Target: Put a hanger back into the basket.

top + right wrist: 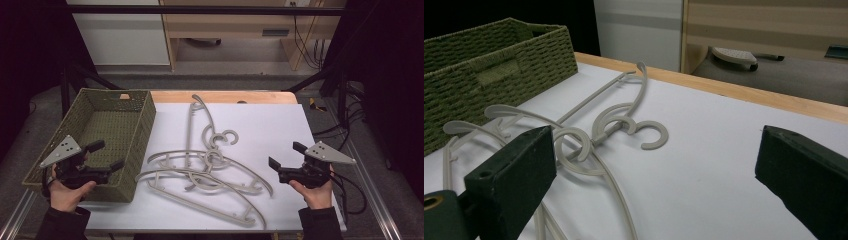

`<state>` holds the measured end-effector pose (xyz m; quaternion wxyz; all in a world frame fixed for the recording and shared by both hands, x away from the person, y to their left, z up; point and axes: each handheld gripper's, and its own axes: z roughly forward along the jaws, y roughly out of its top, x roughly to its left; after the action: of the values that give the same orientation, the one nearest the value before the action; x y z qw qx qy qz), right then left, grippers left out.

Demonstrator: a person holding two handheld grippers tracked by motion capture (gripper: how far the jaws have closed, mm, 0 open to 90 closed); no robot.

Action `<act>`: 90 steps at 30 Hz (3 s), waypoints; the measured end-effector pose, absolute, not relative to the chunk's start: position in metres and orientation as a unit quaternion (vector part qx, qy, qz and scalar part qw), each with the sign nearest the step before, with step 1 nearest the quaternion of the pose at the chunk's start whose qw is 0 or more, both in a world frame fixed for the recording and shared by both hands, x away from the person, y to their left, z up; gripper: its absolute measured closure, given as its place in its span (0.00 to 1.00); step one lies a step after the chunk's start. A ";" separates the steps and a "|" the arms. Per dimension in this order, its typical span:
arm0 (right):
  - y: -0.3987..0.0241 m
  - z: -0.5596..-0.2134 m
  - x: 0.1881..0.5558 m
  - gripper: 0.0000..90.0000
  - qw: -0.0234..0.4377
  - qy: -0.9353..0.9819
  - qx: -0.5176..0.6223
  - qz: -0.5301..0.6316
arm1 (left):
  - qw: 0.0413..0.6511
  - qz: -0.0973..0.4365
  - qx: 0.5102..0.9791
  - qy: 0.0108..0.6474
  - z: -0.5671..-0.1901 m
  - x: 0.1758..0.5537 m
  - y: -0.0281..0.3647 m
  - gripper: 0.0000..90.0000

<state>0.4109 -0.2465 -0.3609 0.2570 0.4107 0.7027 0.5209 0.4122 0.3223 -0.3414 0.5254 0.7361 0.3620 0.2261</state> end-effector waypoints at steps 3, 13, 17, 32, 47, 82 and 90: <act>-0.246 -0.361 0.411 0.04 0.261 0.704 0.410 0.517 | 0.524 0.229 0.739 0.356 -0.338 0.409 0.320 0.05; -0.244 -0.361 0.411 0.04 0.255 0.706 0.411 0.517 | 0.519 0.225 0.757 0.326 -0.331 0.405 0.301 0.05; -0.242 -0.361 0.411 0.04 0.256 0.710 0.406 0.515 | 0.509 0.218 0.772 0.313 -0.332 0.407 0.288 0.05; -0.239 -0.362 0.412 0.04 0.250 0.715 0.408 0.509 | 0.447 0.194 0.828 0.279 -0.335 0.432 0.247 0.07; -0.240 -0.361 0.412 0.04 0.250 0.716 0.407 0.509 | 0.387 0.167 0.877 0.232 -0.345 0.450 0.194 0.11; -0.240 -0.362 0.412 0.04 0.247 0.719 0.404 0.509 | 0.257 0.122 0.948 0.142 -0.387 0.484 0.118 0.29; -0.240 -0.362 0.412 0.04 0.246 0.719 0.405 0.508 | 0.224 0.119 0.960 0.121 -0.400 0.492 0.109 0.40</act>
<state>0.4125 -0.2403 -0.3616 0.2456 0.4046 0.7194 0.5083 0.4918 0.1091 -0.3997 0.2240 0.9597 0.1208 0.1194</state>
